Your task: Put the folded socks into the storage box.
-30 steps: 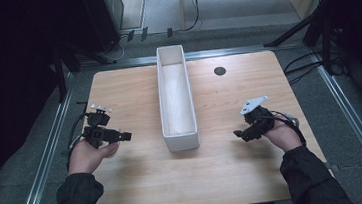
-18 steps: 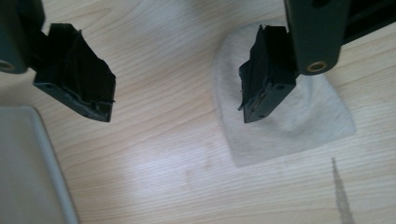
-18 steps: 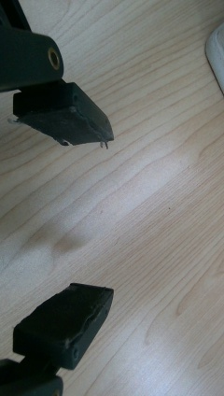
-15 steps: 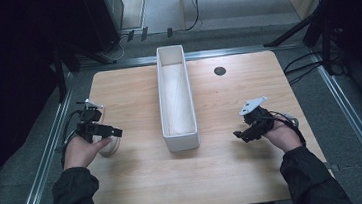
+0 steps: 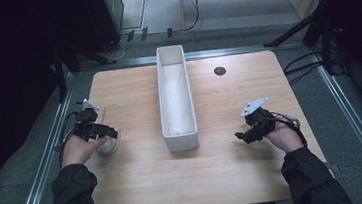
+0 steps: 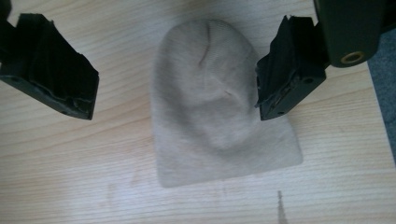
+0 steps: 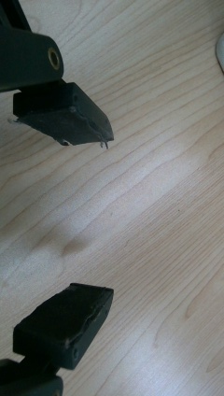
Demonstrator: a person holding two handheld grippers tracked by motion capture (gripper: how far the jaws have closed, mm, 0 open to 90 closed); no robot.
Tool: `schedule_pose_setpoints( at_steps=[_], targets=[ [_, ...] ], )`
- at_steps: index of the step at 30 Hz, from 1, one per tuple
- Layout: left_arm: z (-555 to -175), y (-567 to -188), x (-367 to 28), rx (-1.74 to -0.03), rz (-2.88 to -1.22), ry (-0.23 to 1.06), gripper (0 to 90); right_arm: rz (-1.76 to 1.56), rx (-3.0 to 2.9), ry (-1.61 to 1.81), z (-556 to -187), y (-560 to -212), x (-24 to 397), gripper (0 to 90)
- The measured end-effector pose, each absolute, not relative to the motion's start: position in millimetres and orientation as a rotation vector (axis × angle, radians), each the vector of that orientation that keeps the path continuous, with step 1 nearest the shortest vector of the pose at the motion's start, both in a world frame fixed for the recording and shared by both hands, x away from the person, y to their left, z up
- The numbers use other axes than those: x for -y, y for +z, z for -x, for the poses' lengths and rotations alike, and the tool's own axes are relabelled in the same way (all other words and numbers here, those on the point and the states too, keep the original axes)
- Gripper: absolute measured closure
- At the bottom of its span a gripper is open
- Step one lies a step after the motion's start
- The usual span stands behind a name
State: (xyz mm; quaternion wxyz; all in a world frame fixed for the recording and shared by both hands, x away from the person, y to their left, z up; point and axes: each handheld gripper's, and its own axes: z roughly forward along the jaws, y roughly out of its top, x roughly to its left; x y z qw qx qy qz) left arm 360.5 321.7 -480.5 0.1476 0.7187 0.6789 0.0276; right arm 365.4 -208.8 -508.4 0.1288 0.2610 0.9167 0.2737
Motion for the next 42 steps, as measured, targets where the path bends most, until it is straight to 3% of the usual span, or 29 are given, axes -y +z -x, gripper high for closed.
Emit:
schedule_pose_setpoints(
  at_steps=[10, 26, 28, 36, 42],
  targets=[
    [-362, -500, -329, -2.012, -2.021, 0.03, 11.6, -0.743, -2.667, 0.791, -366, -508, 208, 20.8],
    [-364, -513, -316, -2.066, -2.053, 0.084, 15.6, -0.737, -2.668, 0.791, -365, -508, 208, 20.9],
    [-363, -514, -315, -2.079, -2.05, 0.109, 23.0, -0.737, -2.671, 0.788, -365, -509, 208, 20.8],
    [-360, -513, -315, -2.078, -2.065, 0.152, 33.9, -0.731, -2.671, 0.771, -365, -509, 208, 20.8],
    [-358, -511, -320, -2.06, -2.024, 0.114, 53.5, -0.738, -2.669, 0.776, -364, -509, 208, 20.8]
  ],
)
